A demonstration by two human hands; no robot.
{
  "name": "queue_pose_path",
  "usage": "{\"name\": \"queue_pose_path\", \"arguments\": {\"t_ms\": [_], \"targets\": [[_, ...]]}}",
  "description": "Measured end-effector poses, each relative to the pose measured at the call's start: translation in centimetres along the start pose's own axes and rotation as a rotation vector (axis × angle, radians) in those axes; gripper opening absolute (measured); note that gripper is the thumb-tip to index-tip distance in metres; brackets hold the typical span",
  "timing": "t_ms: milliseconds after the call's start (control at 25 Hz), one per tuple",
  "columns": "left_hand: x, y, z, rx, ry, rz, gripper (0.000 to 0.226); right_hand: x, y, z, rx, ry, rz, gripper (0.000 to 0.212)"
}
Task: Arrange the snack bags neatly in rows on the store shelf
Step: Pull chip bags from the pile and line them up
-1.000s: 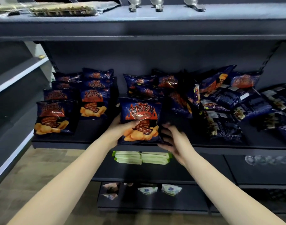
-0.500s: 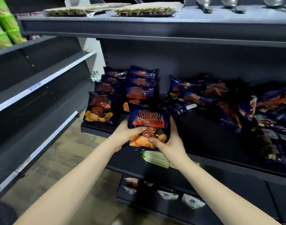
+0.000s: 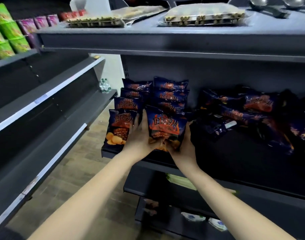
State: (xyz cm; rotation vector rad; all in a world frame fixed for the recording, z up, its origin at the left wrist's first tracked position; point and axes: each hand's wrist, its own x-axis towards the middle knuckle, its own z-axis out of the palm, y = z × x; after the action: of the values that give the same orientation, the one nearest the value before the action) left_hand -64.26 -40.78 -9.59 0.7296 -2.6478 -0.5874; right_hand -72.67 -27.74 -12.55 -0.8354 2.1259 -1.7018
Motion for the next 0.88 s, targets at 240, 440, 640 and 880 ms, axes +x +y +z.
{"name": "queue_pose_path", "arguments": {"t_ms": [240,440,640,880], "targets": [[1.8,-3.5,1.4,0.367,-0.009,0.064,0.111,1.6,1.6,2.0,-0.233,0.017,0.01,0.09],[2.2,-5.6,2.8,0.37,0.081,0.136,0.103,1.4,1.9,2.7,-0.286,0.104,-0.01,0.089],[2.3,-6.2,3.2,0.308,0.131,0.177,0.1,1.4,2.1,3.0,-0.343,0.079,0.002,0.089],[2.3,-6.5,3.4,0.283,0.165,0.213,0.094,1.1,2.1,3.4,-0.455,0.106,-0.109,0.089]]}}
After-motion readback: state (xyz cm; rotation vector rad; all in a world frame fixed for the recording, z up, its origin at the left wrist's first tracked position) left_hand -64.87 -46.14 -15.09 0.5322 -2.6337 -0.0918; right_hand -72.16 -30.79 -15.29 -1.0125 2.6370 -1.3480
